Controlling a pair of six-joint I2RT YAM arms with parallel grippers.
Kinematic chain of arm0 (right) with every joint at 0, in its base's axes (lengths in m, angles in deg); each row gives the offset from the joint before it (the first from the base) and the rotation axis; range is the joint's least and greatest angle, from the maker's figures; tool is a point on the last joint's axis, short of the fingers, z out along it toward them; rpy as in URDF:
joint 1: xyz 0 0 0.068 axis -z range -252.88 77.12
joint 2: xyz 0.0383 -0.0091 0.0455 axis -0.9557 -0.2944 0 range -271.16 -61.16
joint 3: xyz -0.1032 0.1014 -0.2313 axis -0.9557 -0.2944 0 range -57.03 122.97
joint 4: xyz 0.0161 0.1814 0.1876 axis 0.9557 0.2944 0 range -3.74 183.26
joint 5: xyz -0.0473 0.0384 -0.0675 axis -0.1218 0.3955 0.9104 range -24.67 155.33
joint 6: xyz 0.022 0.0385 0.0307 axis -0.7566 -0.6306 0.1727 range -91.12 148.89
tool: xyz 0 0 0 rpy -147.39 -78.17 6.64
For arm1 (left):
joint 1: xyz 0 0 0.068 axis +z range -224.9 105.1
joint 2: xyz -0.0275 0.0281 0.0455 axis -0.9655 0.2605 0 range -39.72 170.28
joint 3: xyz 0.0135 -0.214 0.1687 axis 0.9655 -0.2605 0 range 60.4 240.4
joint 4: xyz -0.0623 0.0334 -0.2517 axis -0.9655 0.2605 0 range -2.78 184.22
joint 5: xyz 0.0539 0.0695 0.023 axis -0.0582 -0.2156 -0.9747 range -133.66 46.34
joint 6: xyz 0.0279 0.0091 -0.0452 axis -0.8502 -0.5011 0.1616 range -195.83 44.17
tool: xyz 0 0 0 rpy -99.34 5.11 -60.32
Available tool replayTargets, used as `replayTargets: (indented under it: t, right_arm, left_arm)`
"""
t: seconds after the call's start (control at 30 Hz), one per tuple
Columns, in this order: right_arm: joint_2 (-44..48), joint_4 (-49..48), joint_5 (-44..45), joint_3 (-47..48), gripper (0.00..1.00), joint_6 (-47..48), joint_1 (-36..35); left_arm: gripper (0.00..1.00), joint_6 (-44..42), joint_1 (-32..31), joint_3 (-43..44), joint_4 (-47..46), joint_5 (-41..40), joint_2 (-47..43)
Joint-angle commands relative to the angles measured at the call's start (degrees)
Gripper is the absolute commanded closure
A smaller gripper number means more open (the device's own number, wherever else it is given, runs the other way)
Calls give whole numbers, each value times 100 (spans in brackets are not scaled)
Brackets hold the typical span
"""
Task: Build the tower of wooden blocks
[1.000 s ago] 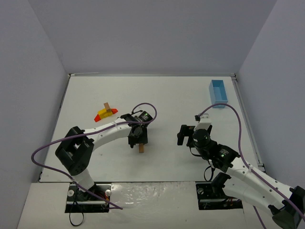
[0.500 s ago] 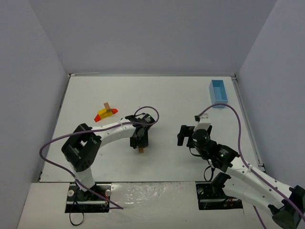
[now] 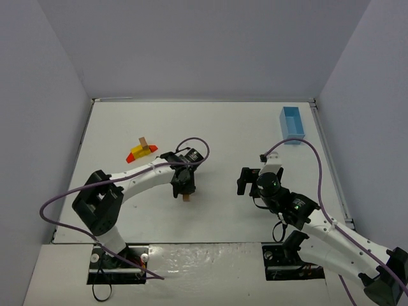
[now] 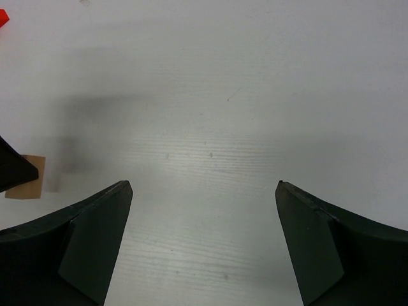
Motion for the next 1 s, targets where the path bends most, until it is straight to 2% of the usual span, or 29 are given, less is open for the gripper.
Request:
replayTargets:
  t: [0.0,0.17,0.4,0.63,0.97]
  right_arm:
    - [-124,-183,-52,86,7,44,12]
    - [-154,-188,-201,90,7,113,12]
    - [-267,-188,-260,107,6,148,12]
    - [-369,-188,-287,125,5,161,12]
    - [-472,-197,-337,134,5,163,12]
  left_arm:
    - [100,-373,484,373,505,-94,-805]
    - [100,-1107,1626,1010,889,219,-1216]
    - [100,-1899,3474,2158,1305,812,-728]
    - [100,-2090,4274,3071,1302,1052,217]
    - [100,-2125,4535,3530,1290,827,1075]
